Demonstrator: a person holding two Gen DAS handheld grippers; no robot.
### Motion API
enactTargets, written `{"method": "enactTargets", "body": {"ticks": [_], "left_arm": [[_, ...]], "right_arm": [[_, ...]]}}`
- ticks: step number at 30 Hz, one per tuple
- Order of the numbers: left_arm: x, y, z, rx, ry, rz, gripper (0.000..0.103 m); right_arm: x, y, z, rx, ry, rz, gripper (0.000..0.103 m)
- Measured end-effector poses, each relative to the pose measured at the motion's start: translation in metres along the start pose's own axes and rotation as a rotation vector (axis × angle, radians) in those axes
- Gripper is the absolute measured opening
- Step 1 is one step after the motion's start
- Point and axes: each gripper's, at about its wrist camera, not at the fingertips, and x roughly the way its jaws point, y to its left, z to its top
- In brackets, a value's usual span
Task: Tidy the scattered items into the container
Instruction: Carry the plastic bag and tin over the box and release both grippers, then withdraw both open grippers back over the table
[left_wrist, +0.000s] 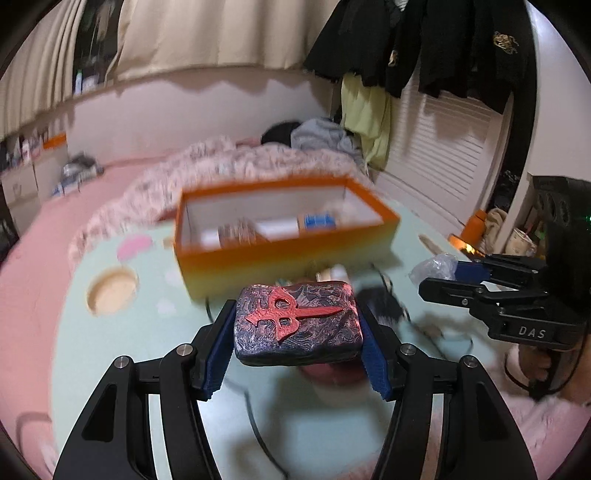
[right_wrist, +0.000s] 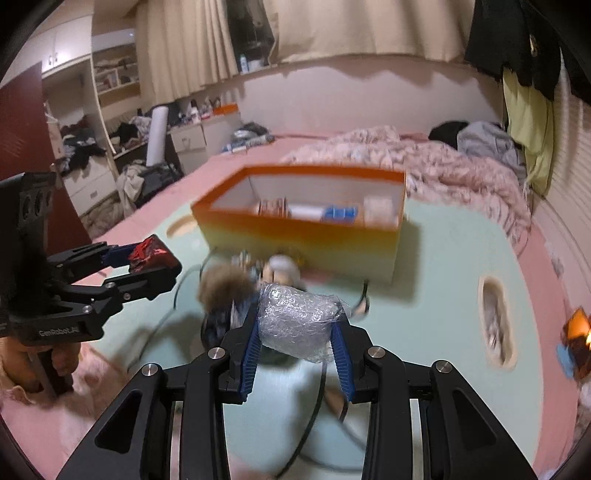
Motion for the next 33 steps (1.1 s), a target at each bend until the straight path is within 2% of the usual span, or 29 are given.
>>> {"method": "enactTargets", "body": {"ticks": [3,7,13,15,16,17,22,29,33], "left_arm": [[0.013,0.004,0.032,0.011,-0.013,-0.008,0.062],[0.05,0.022,0.075,-0.026,0.039,-0.049,0.062],[0.12,0.054,0.104,-0.046,0.116,0.057,0.062],[0.137,0.066,0.105,-0.084,0.155,0.081,0.064],[0.143,0.071,0.105,-0.096,0.164,0.087,0.066],[0.146,0.075,0.104,-0.099,0.169,0.087,0.068],[0.133,0.079,0.098,-0.099,0.135,0.085,0.068],[0.09,0.076,0.094,-0.129,0.063,0.033,0.068],[0.056,0.057,0.072,-0.095,0.08,0.005,0.08]], "right_arm": [[0.009,-0.002,0.031,-0.02,-0.025,-0.02,0.034],[0.041,-0.008,0.075,-0.041,-0.015,-0.024,0.034],[0.114,-0.019,0.115,-0.024,0.072,-0.054,0.036],[0.134,-0.026,0.12,-0.008,0.1,-0.075,0.052],[0.141,-0.03,0.122,0.003,0.103,-0.099,0.065],[0.143,-0.035,0.123,0.018,0.093,-0.123,0.071],[0.126,-0.054,0.114,0.102,0.042,-0.116,0.071],[0.075,-0.05,0.102,0.11,-0.036,-0.089,0.071],[0.039,-0.036,0.077,0.11,-0.042,-0.027,0.074]]}}
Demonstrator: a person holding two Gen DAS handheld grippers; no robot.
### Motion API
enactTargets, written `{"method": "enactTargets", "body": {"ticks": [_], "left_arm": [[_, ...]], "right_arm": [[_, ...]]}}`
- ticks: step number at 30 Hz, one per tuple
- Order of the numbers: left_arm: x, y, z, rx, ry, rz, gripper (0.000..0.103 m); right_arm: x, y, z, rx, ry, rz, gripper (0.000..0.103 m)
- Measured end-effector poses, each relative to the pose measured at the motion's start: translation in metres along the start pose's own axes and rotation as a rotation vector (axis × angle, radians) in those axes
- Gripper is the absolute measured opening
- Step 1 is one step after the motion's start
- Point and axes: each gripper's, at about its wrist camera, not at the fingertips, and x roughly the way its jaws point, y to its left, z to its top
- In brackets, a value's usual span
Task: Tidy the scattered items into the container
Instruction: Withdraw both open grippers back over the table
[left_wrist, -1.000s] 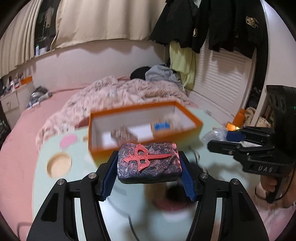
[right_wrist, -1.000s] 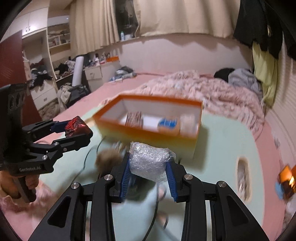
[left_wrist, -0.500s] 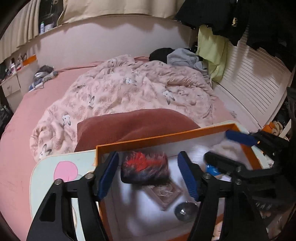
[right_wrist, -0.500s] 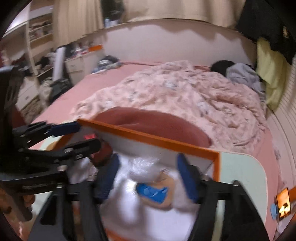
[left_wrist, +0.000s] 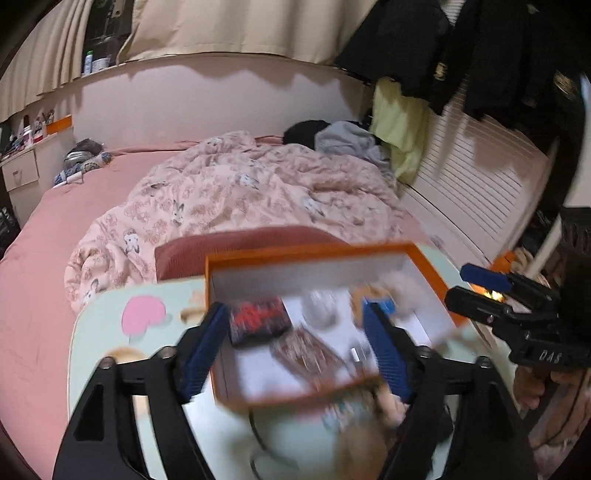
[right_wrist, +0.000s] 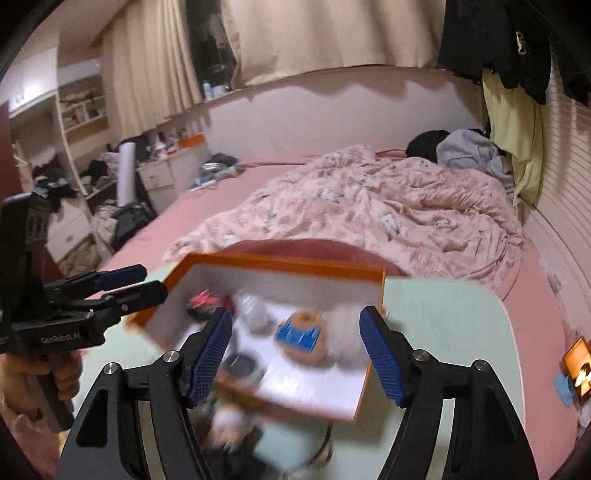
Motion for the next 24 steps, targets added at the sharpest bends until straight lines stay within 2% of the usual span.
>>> {"method": "enactTargets", "body": {"ticks": [3,5,8,10,13,15,16,17,19,24], "left_arm": [[-0.02,-0.013,-0.035,0.043,0.037,-0.006,0.08],[-0.026,-0.018,-0.065,0.066,0.076,0.013,0.08],[-0.024,-0.022,-0.103,0.116,0.137,0.12,0.08],[-0.021,-0.023,-0.121,0.129,0.149,0.168,0.08],[-0.012,-0.024,-0.134,0.097,0.156,0.14,0.083],[-0.012,-0.021,-0.138,0.062,0.137,0.12,0.087],[-0.013,-0.02,-0.139,0.057,0.124,0.125,0.088],[-0.013,-0.02,-0.141,0.055,0.108,0.128,0.091],[-0.011,-0.023,-0.143,0.048,0.092,0.134,0.103],[-0.009,-0.024,-0.146,0.049,0.069,0.136,0.103]], "right_arm": [[-0.02,0.006,-0.032,-0.027,0.038,0.013,0.075],[-0.027,0.008,-0.059,-0.051,0.07,-0.013,0.075],[-0.029,0.007,-0.094,-0.075,0.123,-0.079,0.075],[-0.026,0.008,-0.109,-0.107,0.152,-0.113,0.075],[-0.019,0.007,-0.122,-0.118,0.176,-0.135,0.076],[-0.014,0.007,-0.129,-0.125,0.184,-0.159,0.08],[-0.013,0.008,-0.131,-0.133,0.181,-0.174,0.091],[-0.012,0.009,-0.134,-0.133,0.178,-0.178,0.097],[-0.012,0.008,-0.137,-0.136,0.169,-0.178,0.098],[-0.011,0.006,-0.138,-0.135,0.17,-0.175,0.102]]}}
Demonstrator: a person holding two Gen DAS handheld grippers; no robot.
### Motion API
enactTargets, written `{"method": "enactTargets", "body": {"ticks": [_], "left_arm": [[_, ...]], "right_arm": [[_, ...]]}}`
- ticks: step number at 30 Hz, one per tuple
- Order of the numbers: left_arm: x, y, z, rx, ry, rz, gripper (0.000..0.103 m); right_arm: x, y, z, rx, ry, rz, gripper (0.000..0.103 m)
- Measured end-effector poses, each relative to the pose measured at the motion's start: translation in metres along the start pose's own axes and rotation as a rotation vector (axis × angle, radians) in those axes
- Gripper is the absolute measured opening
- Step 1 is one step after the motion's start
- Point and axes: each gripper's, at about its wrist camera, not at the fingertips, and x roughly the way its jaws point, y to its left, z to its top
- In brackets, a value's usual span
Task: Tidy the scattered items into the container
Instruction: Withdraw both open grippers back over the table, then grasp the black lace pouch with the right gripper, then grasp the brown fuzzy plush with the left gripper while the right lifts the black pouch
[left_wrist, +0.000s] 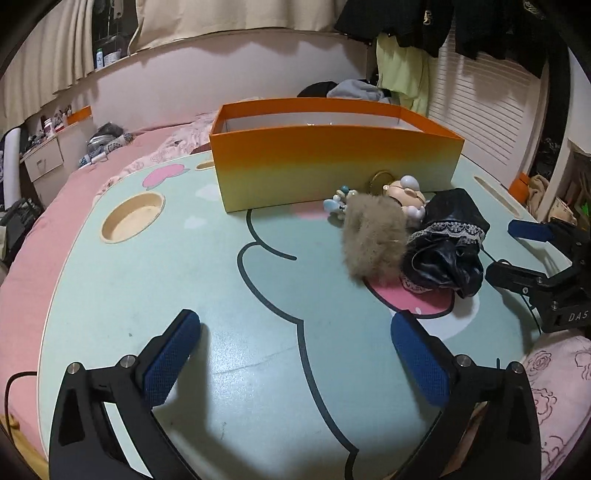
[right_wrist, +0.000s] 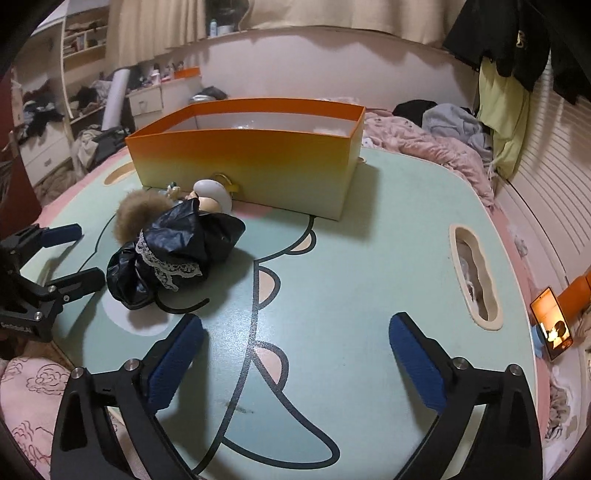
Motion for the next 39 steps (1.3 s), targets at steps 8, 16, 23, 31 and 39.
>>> {"method": "enactTargets", "body": {"ticks": [8,16,23,31,39], "left_arm": [[0.004,0.001,0.0,-0.002,-0.004,0.002,0.103],[0.003,0.001,-0.001,-0.005,-0.006,-0.001,0.103],[0.003,0.001,-0.001,-0.005,-0.007,-0.001,0.103],[0.003,0.001,-0.001,-0.005,-0.007,-0.001,0.103],[0.002,0.001,-0.001,-0.005,-0.006,0.004,0.103]], "right_arm": [[0.0,0.0,0.0,0.001,0.0,0.0,0.102],[-0.018,0.0,0.004,0.016,-0.076,0.098,0.102],[-0.021,0.041,0.024,-0.17,-0.103,0.218,0.102],[0.012,0.064,0.051,-0.226,-0.005,0.232,0.102],[-0.004,0.042,0.032,-0.117,-0.033,0.276,0.052]]}}
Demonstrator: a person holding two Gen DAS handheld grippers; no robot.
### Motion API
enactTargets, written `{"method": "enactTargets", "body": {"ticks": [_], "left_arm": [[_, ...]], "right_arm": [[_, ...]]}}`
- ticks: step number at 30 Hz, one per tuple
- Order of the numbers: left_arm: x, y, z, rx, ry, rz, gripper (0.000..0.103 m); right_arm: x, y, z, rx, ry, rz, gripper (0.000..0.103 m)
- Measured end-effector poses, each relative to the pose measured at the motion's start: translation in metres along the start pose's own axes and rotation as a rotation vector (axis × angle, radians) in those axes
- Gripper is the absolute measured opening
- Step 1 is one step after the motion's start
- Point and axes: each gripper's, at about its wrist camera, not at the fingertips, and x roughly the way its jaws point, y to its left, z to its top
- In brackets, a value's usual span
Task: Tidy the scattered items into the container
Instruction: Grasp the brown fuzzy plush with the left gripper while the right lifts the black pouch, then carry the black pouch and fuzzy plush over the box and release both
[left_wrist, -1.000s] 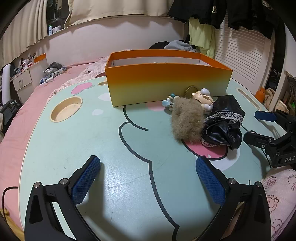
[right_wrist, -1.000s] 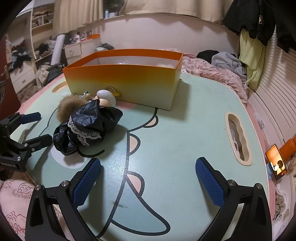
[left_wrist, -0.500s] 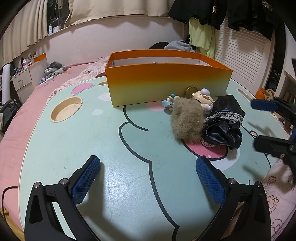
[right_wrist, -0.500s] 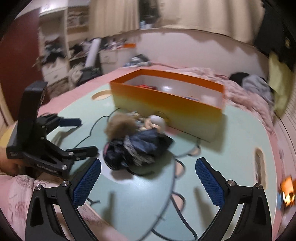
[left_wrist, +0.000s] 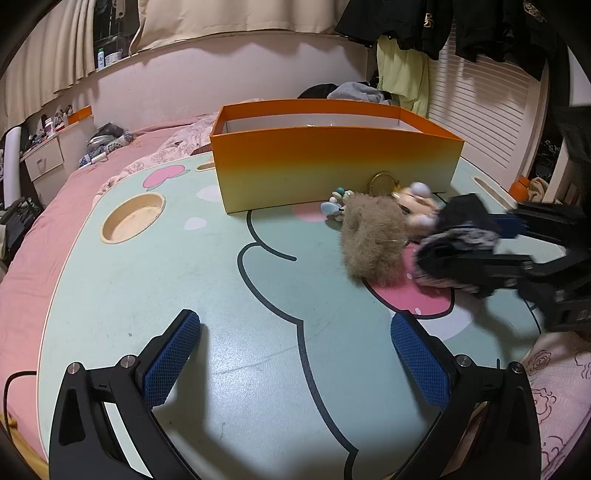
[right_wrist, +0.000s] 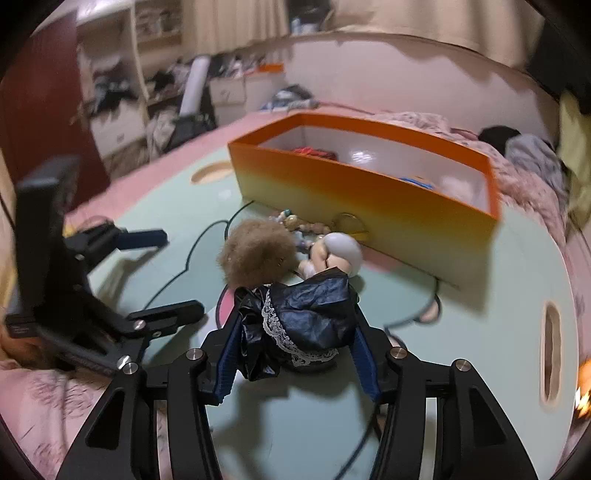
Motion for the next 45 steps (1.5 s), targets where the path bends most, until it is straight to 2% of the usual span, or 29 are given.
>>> {"method": "enactTargets", "body": {"ticks": [4,8,11,14,16,18,20,25,28,30,32,33,37,40,43,45], "left_arm": [[-0.011,-0.007,0.006,0.038,-0.043,0.028,0.103],[-0.024,-0.026,0.027,0.104,-0.096,-0.008,0.103],[-0.015,-0.036,0.045,0.109,-0.066,-0.063,0.103],[0.001,-0.038,0.058,0.088,-0.033,-0.114,0.101],[0.014,-0.037,0.064,0.068,-0.001,-0.14,0.085],[0.026,-0.038,0.064,0.058,0.049,-0.17,0.05],[0.034,-0.039,0.061,0.056,0.085,-0.196,0.028],[0.013,-0.039,0.052,0.062,0.019,-0.222,0.027],[-0.002,-0.037,0.046,0.061,-0.018,-0.212,0.027],[-0.006,-0.036,0.042,0.061,-0.018,-0.21,0.027],[-0.006,-0.033,0.04,0.054,-0.011,-0.215,0.027],[-0.006,-0.031,0.04,0.048,-0.008,-0.218,0.027],[-0.004,-0.032,0.035,0.048,0.008,-0.222,0.027],[-0.008,-0.034,0.032,0.056,0.008,-0.219,0.027],[-0.008,-0.034,0.03,0.064,0.011,-0.218,0.027],[-0.008,-0.035,0.029,0.068,0.014,-0.216,0.027]], "right_arm": [[-0.03,-0.016,-0.016,0.097,-0.09,-0.037,0.052],[-0.049,-0.027,-0.023,0.153,-0.157,0.005,0.053],[-0.053,-0.029,-0.022,0.174,-0.181,0.013,0.053],[-0.063,-0.038,-0.022,0.232,-0.233,0.092,0.053],[-0.07,-0.046,-0.023,0.279,-0.263,0.145,0.053],[-0.072,-0.057,-0.022,0.352,-0.288,0.238,0.054],[-0.074,-0.064,-0.023,0.4,-0.294,0.263,0.055],[-0.066,-0.052,-0.021,0.344,-0.228,0.157,0.055],[-0.065,-0.044,-0.018,0.314,-0.234,0.123,0.055],[-0.071,-0.042,-0.018,0.307,-0.273,0.117,0.058],[-0.075,-0.047,-0.02,0.325,-0.308,0.109,0.074],[-0.076,-0.05,-0.021,0.343,-0.322,0.096,0.077],[-0.081,-0.065,-0.027,0.408,-0.343,0.056,0.078],[-0.08,-0.064,-0.026,0.354,-0.266,0.055,0.078],[-0.082,-0.051,-0.03,0.25,-0.214,-0.038,0.079],[-0.083,-0.046,-0.036,0.213,-0.173,-0.079,0.085]]}}
